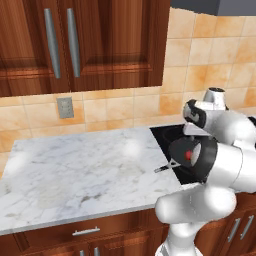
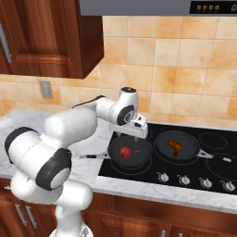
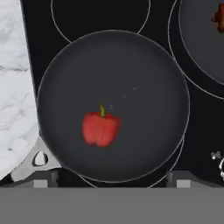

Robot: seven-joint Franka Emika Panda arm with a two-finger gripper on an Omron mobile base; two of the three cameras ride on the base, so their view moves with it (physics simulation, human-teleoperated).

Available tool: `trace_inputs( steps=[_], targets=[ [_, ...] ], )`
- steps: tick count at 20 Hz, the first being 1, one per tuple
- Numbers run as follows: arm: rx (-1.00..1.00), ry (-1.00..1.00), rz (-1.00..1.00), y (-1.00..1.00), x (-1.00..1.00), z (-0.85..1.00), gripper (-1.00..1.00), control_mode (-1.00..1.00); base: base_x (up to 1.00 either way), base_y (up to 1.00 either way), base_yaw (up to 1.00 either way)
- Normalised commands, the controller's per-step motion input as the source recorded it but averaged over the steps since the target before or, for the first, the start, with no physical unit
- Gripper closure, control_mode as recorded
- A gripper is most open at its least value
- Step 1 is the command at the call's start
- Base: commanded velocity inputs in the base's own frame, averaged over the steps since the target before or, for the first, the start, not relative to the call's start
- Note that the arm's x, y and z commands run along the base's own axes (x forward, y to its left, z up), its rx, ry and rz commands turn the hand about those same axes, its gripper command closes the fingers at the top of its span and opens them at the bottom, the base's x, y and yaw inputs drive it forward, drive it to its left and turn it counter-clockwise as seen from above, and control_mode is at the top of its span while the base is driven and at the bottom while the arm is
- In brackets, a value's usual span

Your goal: Place both pans onto different burners. Then place the bell pepper and the chicken drumstick on different pans.

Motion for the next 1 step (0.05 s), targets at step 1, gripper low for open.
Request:
trace_inputs(
  steps=[1],
  targets=[
    [0.0,-0.04,0.0,0.0,-0.46,0.48,-1.0,-1.0,0.0,0.0,0.0]
  ],
)
